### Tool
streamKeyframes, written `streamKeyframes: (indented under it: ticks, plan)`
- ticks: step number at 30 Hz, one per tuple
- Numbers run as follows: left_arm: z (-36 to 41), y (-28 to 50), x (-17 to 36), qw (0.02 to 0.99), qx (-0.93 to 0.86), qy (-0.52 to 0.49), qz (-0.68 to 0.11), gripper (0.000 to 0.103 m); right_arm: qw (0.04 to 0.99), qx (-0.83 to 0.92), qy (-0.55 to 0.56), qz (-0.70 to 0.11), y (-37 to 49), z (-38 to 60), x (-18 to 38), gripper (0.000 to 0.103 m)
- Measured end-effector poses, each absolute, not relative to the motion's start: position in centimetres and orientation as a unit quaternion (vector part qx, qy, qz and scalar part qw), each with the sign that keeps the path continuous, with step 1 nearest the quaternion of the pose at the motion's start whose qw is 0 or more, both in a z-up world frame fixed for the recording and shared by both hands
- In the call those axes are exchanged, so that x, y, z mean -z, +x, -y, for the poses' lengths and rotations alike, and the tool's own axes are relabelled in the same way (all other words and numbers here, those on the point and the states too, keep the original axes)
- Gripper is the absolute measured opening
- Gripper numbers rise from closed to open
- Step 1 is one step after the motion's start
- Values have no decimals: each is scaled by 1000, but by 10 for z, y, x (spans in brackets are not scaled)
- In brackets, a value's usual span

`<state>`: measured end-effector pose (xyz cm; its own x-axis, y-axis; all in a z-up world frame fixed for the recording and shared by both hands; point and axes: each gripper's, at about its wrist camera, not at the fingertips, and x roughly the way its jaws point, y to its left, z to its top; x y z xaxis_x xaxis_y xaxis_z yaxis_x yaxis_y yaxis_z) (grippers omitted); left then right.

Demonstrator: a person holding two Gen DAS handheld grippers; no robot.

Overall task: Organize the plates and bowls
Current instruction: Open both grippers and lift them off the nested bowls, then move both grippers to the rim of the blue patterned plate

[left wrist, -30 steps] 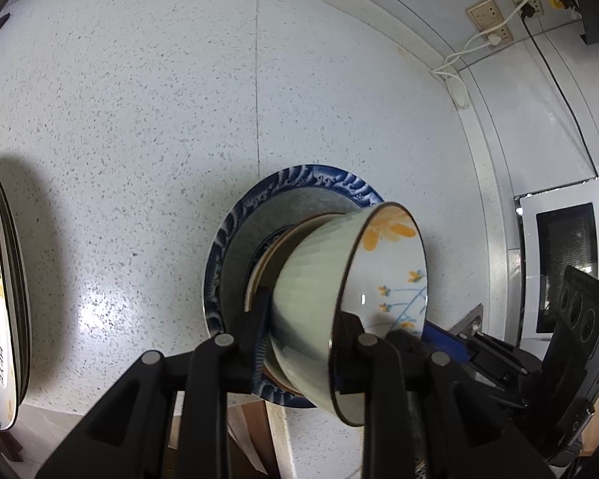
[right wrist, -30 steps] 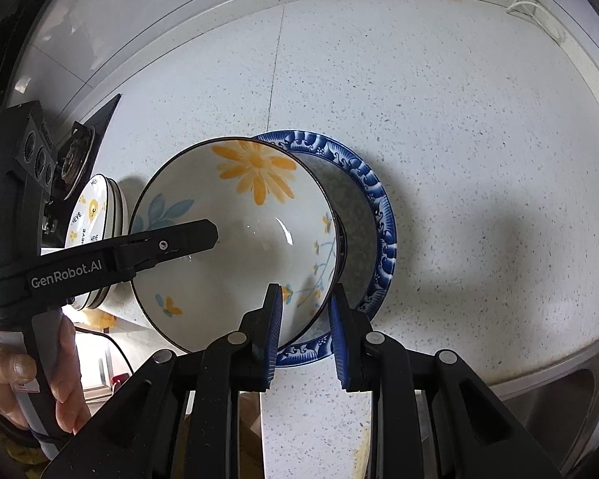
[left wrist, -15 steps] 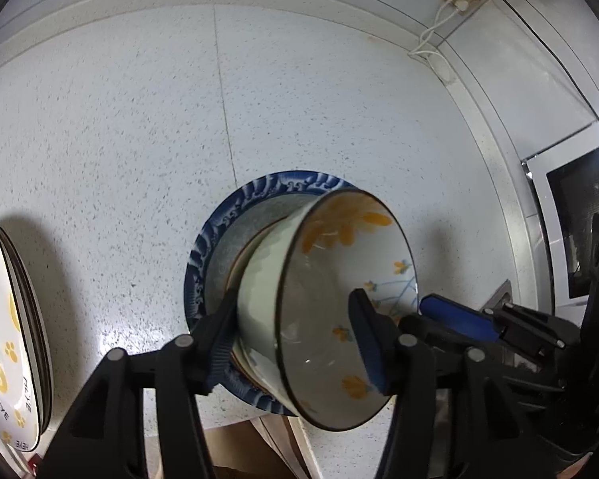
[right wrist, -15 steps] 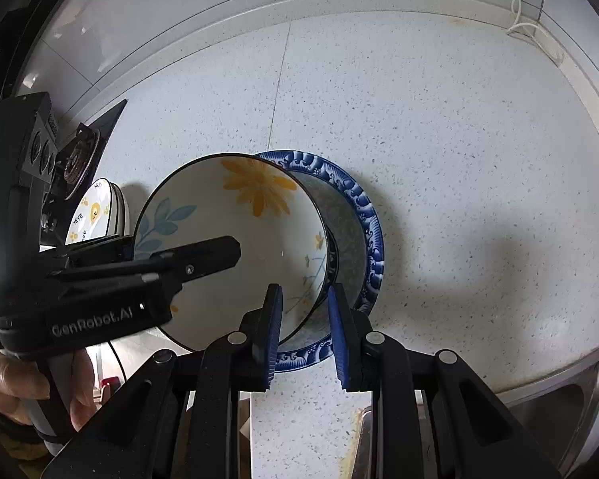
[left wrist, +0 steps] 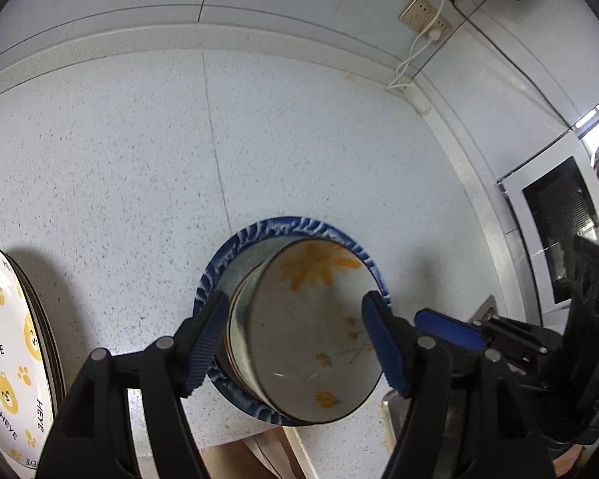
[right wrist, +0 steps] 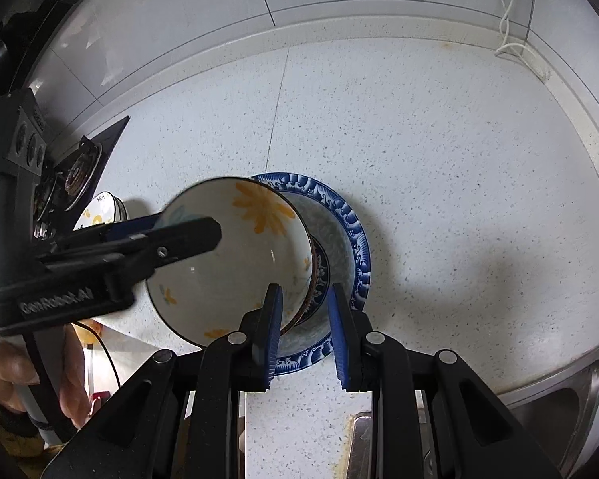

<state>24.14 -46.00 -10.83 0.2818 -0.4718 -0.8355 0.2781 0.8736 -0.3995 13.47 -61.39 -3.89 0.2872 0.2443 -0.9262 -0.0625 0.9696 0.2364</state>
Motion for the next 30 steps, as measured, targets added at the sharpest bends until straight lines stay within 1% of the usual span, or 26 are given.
streamKeyframes:
  ticks: [6,9,10,11,12,13,14,15,17,18,19,20,22,23,24,27,30]
  plan:
    - [442,230,91,805,244,-105,-531,68,825,-87,86,-552,118,620,17,21]
    - [430,217,81,815,247,-95,-515,69,839,-86,96,-530,108,625,3,22]
    - [427,212,78,818,250,-93,-510,70,844,-83,100,-520,103,627,-3,22]
    - [422,207,74,820,253,-91,-505,74,848,-81,102,-514,99,629,-7,22]
    - [418,202,72,822,257,-91,-500,79,853,-77,101,-506,94,630,-12,25]
    - [412,197,70,823,262,-87,-496,81,857,-73,100,-500,90,631,-15,28]
    - [409,192,68,823,268,-86,-493,84,862,-67,97,-494,84,632,-19,33]
    - [404,186,66,824,276,-87,-488,89,866,-63,94,-488,79,632,-21,36]
    - [397,176,63,824,287,-88,-481,94,873,-62,93,-474,68,634,-28,39]
    - [393,171,61,825,293,-89,-475,100,876,-63,94,-469,65,635,-31,43]
    - [388,166,60,828,298,-93,-466,102,881,-63,95,-460,58,636,-34,46]
    - [382,161,59,834,298,-102,-452,103,885,-64,95,-451,53,636,-36,48]
    - [369,151,56,846,292,-125,-428,103,894,-69,98,-432,42,637,-41,48]
    - [365,149,56,846,293,-132,-425,103,896,-71,99,-426,37,636,-43,49]
    - [361,146,56,844,295,-133,-429,103,899,-72,98,-422,31,635,-44,53]
    - [362,135,56,850,292,-94,-429,103,900,-74,89,-419,21,629,-43,58]
    - [363,127,63,854,272,-80,-436,103,896,-79,90,-427,17,625,-38,58]
